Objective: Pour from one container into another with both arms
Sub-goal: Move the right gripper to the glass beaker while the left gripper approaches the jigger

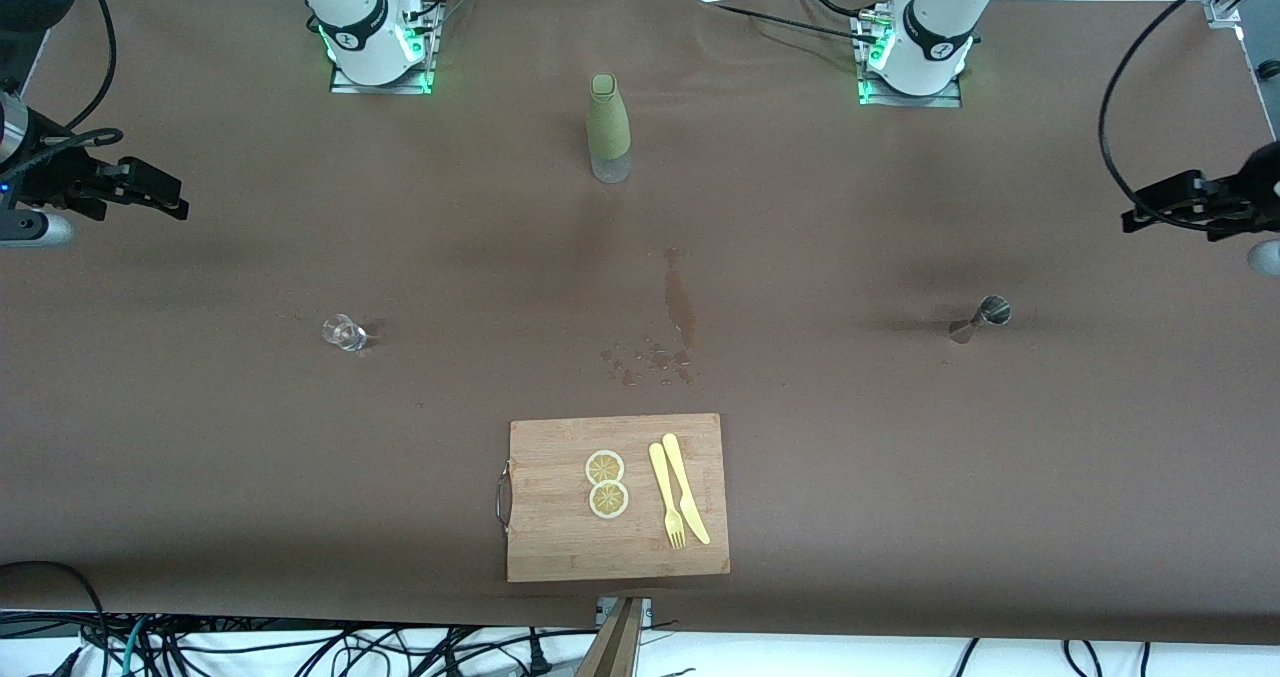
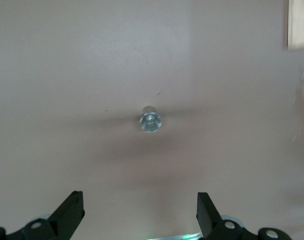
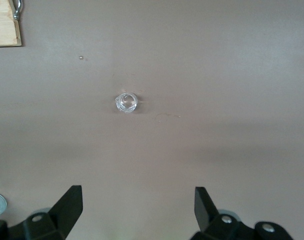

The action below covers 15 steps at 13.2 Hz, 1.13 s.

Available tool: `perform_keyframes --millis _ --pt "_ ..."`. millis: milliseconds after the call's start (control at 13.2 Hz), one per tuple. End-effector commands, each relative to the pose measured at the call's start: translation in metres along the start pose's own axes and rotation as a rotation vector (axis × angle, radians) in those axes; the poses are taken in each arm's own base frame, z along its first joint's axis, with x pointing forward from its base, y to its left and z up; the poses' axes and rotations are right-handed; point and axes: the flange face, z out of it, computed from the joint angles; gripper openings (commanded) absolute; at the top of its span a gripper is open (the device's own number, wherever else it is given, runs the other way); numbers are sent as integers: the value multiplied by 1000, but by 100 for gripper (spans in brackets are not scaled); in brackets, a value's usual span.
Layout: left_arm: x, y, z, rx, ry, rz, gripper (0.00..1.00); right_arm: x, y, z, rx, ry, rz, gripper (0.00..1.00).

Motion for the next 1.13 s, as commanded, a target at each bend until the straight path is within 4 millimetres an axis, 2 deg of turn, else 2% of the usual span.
perform_keyframes --millis 0,75,151,226,302,377,528,679,830,906,1057 --pt "-4 -41 18 -62 -17 217 100 9 26 13 -5 -38 23 99" --pt "-10 -58 24 -78 -19 264 100 12 32 22 -2 -55 -22 99" --pt "-15 -73 35 -107 -21 335 100 14 46 29 1 -64 -80 99" --pt "-22 -98 51 -156 -15 370 100 14 57 32 4 -67 -130 99" --pt "-29 -120 67 -219 8 407 100 18 71 46 11 -87 -151 99" --pt "-36 -144 87 -282 36 445 100 19 79 52 19 -95 -180 99" --pt "-48 -187 137 -421 124 515 100 26 96 76 84 -111 -243 99" --pt "-61 -219 191 -538 245 619 100 32 121 108 221 -92 -332 99" --pt "-64 -236 234 -600 359 759 100 38 145 142 401 -2 -506 99" --pt "-70 -238 255 -640 415 800 100 41 156 158 455 42 -575 99" --pt "-80 -244 305 -731 554 879 100 44 165 185 529 107 -706 99"
